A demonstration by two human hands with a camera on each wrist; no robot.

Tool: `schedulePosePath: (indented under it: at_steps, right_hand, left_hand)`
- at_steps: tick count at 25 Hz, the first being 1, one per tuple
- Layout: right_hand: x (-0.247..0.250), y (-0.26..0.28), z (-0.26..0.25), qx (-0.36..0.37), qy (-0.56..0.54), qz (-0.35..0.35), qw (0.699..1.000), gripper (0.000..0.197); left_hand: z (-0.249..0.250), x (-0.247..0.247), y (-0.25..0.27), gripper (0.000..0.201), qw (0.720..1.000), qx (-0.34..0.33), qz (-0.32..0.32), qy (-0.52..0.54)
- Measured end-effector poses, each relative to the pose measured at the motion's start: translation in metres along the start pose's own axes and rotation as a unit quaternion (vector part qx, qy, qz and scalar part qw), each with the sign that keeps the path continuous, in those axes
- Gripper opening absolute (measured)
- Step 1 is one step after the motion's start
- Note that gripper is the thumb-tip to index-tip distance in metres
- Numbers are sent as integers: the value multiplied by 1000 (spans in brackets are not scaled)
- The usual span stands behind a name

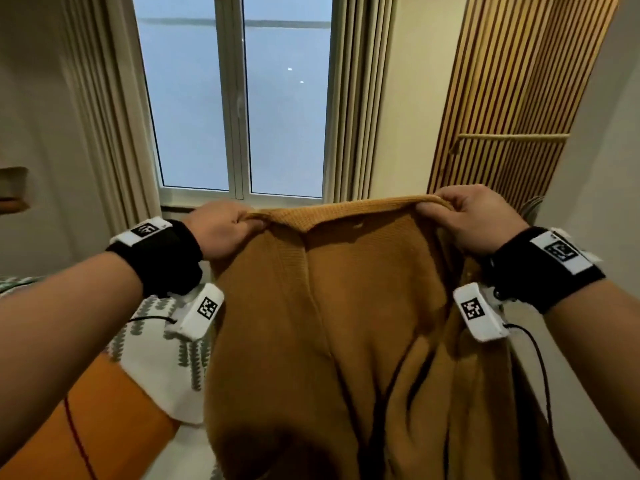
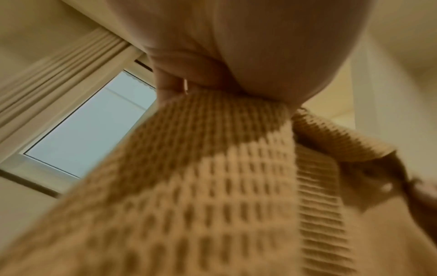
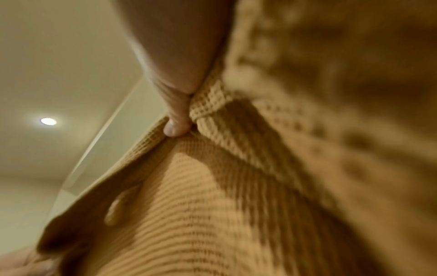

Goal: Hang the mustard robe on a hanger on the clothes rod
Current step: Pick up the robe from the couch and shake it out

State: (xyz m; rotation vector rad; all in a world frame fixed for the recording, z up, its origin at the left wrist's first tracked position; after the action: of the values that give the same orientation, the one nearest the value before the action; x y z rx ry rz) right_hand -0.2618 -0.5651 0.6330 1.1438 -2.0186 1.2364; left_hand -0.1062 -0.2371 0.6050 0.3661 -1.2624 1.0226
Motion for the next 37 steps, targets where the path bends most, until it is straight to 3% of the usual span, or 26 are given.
schedulePosePath:
  at_steps: [3, 6, 8, 10, 12, 14, 16, 17, 19, 20, 23, 27, 30, 31, 32, 34, 35, 37]
  right_hand:
    - [1, 2, 18, 2, -29, -16, 999, 50]
    - [-11, 6, 28, 1, -95, -22, 995, 55]
    - [-19, 2, 39, -57, -173, 9, 983, 51]
    - [-34, -4, 42, -111, -296, 27, 948, 44]
    - [-65, -3, 40, -102, -337, -29, 936, 41]
    - [-106, 7, 36, -65, -331, -98, 936, 49]
    - [-139, 20, 38, -84, -417, -163, 890, 70]
    - [-152, 23, 45, -108, -498, -193, 839, 76]
    - [-164, 28, 59, -153, -616, -233, 737, 69]
    - [-167, 28, 67, -168, -626, -234, 725, 60]
    - [-171, 25, 81, -158, -615, -233, 737, 33]
    - [-186, 6, 100, -146, -582, -227, 767, 24]
    - [-195, -14, 120, -164, -531, -181, 811, 19]
    - [-198, -24, 129, -176, -527, -165, 815, 19]
    - [-201, -33, 138, -182, -532, -150, 814, 19]
    - [-209, -55, 154, -170, -548, -120, 810, 23]
    - [-212, -67, 160, -164, -549, -104, 813, 29]
    - [-217, -92, 173, -167, -539, -76, 822, 41]
  left_hand:
    - [19, -12, 1, 35, 999, 6, -50, 13]
    - [32, -33, 6, 32, 986, 52, -53, 150]
    - [48, -42, 7, 33, 967, 90, -61, 229]
    - [67, -50, 2, 30, 939, 120, -36, 322]
    - [90, -62, -6, 26, 900, 128, -34, 415]
    - [112, -82, -16, 21, 895, 74, -87, 430]
    - [121, -106, -21, 20, 919, 4, -144, 366]
    - [121, -120, -24, 21, 935, -25, -157, 316]
    - [121, -146, -21, 22, 961, -79, -147, 222]
    - [120, -157, -19, 28, 967, -96, -131, 196]
    - [112, -178, -14, 34, 962, -107, -102, 228]
    - [96, -195, -32, 24, 957, -95, -53, 268]
    - [64, -210, -57, 55, 926, 2, 30, 377]
    - [48, -222, -70, 76, 925, 27, 15, 379]
    - [37, -238, -81, 98, 930, 39, -44, 364]
    - [30, -276, -104, 122, 900, 22, -195, 390]
    - [33, -294, -118, 119, 876, 7, -230, 423]
    - [44, -319, -155, 82, 849, -14, -221, 480]
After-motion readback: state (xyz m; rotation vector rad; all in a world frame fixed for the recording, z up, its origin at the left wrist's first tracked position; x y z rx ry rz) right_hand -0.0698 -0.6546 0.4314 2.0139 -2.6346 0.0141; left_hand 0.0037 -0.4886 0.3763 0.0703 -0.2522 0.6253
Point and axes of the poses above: each hand's wrist, its own y-axis away from the middle knuckle, its own x-axis out of the back of the hand, z = x × y, the point moved 1 cm from there along -y, towards the middle knuckle, and after that the axes turned 2 degrees about y, right-handed, at the moved point
